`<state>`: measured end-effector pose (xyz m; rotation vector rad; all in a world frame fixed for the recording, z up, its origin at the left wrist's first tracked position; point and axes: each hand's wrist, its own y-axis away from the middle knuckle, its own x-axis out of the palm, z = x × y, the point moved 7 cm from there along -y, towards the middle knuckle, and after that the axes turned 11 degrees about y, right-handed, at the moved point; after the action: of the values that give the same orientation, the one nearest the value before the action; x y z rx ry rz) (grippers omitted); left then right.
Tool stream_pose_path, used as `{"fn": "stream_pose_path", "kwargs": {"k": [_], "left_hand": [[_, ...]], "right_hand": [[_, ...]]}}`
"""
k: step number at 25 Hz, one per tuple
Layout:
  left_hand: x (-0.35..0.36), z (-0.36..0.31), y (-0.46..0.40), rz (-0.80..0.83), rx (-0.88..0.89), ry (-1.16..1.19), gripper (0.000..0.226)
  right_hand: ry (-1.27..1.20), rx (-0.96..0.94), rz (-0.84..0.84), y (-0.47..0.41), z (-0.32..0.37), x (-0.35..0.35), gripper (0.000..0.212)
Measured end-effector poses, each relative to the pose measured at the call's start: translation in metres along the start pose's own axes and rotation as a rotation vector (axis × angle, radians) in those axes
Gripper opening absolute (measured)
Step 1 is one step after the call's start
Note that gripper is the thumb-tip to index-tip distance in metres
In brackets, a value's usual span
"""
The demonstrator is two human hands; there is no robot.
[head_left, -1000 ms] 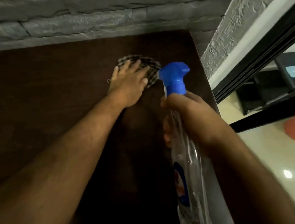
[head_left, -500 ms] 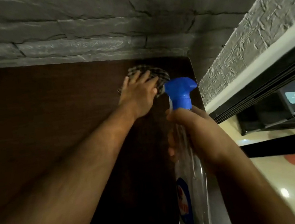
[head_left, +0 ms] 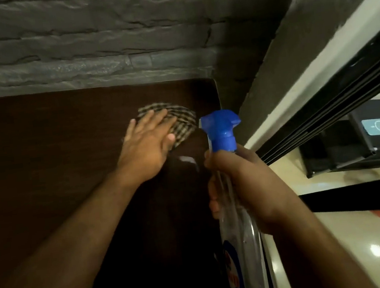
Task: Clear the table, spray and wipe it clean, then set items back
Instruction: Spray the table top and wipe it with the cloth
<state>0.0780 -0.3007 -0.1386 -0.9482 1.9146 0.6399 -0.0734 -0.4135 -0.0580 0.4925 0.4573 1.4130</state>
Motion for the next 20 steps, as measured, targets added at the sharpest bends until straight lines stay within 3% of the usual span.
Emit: {"fn": "stream_pose_path", "kwargs": {"k": [4,10,14,17,20], "left_hand": [[-0.003,-0.004,-0.081,-0.008,-0.157,-0.029,0.047],[0.037,-0.078,-0.032,0.076,0.104,-0.02,0.055],[0.028,-0.086,-0.076,0.067,0.039,0.025,0.048],[0.035,-0.093,-0.087,0.109,0.09,0.004,0.047],[0.021,-0.054,-0.087,0.072,0.049,-0.036,0.049]], "right_hand": [[-0.035,0.003,-0.029,0.001,0.0,-0.023,0.018],[-0.048,-0.012,-0.007,0.011,-0.001,-0.024,0.016],[-0.049,-0.044,0.007,0.013,0.002,-0.026,0.018],[-0.047,-0.036,-0.01,0.015,-0.006,-0.029,0.021],[-0.073,-0.015,0.007,0.022,-0.015,-0.028,0.024]]}}
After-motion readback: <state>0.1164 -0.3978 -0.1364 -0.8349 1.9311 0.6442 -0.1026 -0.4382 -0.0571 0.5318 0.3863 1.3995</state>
